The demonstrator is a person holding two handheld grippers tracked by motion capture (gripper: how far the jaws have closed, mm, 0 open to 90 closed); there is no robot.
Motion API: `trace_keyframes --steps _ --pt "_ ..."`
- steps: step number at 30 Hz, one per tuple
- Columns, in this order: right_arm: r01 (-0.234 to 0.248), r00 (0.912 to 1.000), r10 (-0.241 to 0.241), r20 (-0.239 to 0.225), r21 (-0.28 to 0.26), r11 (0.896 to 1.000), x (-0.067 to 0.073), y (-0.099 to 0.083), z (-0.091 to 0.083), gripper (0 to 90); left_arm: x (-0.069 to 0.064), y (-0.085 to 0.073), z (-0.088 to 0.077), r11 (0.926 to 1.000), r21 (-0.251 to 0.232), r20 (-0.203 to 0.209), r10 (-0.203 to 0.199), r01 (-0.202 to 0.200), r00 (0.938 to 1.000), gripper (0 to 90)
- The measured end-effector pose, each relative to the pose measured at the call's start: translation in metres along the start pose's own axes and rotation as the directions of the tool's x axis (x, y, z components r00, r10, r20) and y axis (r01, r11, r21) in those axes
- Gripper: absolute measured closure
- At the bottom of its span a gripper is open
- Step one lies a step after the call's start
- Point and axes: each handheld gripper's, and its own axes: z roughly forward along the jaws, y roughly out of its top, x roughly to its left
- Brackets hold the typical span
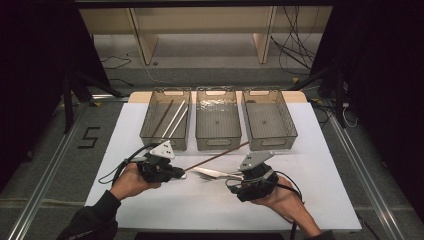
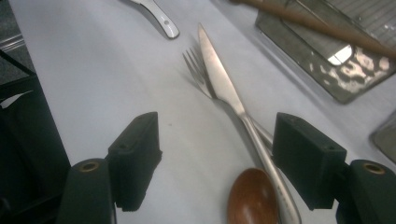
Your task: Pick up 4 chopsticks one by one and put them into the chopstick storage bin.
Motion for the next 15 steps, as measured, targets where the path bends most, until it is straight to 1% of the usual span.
trace_keyframes --steps 3,7,10,12,13,15 --pt "-0.018 0.9998 0.018 0.005 0.012 1.0 -0.003 -0.006 -0.001 32.4 0.004 -0.001 -0.003 0.9996 -0.012 -0.024 -0.027 0.027 0.9993 85.6" --pt "-0.042 0.999 0.042 0.014 0.023 0.999 -0.008 -0.013 -0.003 32.3 0.011 -0.003 -0.008 0.9973 -0.035 -0.05 -0.067 0.065 0.9965 85.6" --pt "-0.059 0.9981 0.058 0.022 0.03 0.998 -0.011 -0.017 -0.004 31.9 0.017 -0.003 -0.012 0.9938 -0.057 -0.071 -0.099 0.095 0.9925 85.5" --pt "-0.07 0.9973 0.07 0.025 0.035 0.997 -0.012 -0.02 -0.005 31.5 0.022 -0.004 -0.016 0.9909 -0.067 -0.077 -0.122 0.117 0.9895 85.5" --pt "-0.071 0.9972 0.07 0.026 0.038 0.997 -0.013 -0.022 -0.005 31.3 0.025 -0.005 -0.018 0.9903 -0.07 -0.086 -0.126 0.12 0.9883 85.5" --pt "-0.084 0.9962 0.082 0.029 0.047 0.995 -0.014 -0.025 -0.006 30.3 0.031 -0.006 -0.02 0.9866 -0.08 -0.104 -0.15 0.142 0.9832 85.5"
